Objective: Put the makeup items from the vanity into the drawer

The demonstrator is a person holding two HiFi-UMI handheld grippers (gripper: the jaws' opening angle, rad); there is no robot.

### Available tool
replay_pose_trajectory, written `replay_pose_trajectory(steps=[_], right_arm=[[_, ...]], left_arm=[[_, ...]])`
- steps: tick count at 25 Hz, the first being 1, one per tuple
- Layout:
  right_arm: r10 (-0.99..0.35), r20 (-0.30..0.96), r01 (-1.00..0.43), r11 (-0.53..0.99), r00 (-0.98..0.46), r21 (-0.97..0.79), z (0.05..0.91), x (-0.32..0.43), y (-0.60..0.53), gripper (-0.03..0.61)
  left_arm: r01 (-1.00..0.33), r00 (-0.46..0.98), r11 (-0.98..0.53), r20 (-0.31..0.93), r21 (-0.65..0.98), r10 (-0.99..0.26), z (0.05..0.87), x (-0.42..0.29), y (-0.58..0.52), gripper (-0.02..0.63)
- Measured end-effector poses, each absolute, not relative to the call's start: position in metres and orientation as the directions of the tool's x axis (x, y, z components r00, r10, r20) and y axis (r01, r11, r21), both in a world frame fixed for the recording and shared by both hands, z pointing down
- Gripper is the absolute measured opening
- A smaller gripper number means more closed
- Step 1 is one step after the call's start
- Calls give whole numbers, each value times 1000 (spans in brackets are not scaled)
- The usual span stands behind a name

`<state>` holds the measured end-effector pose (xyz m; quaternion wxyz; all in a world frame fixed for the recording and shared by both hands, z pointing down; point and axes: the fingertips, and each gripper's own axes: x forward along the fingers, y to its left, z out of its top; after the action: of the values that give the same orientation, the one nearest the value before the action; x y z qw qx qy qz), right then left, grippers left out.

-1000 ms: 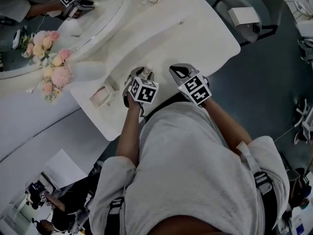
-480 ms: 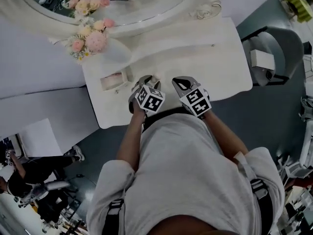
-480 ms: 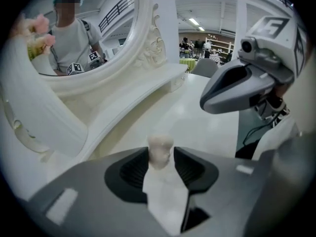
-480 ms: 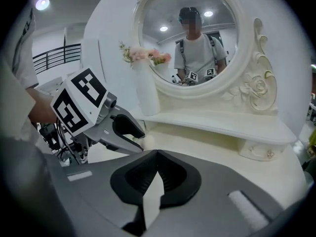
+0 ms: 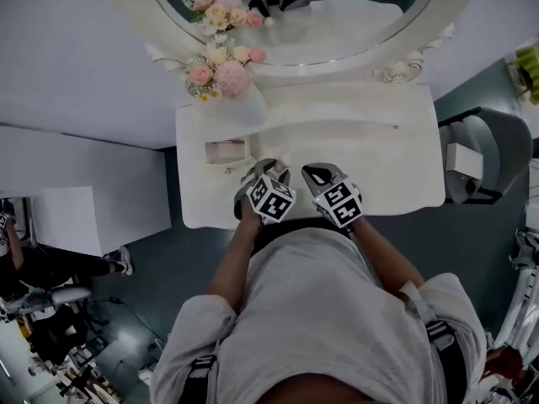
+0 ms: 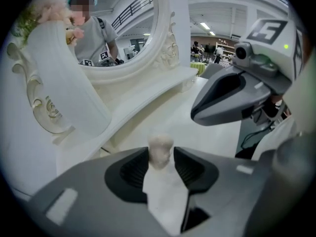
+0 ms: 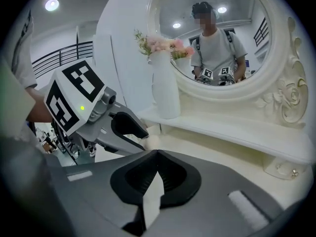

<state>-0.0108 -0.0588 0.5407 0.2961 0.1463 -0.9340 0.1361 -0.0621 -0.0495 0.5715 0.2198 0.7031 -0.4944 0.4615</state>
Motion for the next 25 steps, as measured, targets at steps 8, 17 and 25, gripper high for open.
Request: replay_pose_trajectory(steps=[8, 17, 25], right_arm=[[-180, 580, -332, 928, -794, -166, 530, -62, -54, -2], [-218, 566, -369, 914, -795, -167, 528, -108, -56, -2], [-264, 560, -448, 867, -785, -218, 544, -143, -47, -2]], left_arm=[[-879, 78, -436, 846, -191, -527, 549, -102, -53, 161], [-849, 88, -484, 847, -211, -524, 544, -145, -50, 161], [-776, 116, -596, 883, -205, -455, 551, -185, -40, 161]])
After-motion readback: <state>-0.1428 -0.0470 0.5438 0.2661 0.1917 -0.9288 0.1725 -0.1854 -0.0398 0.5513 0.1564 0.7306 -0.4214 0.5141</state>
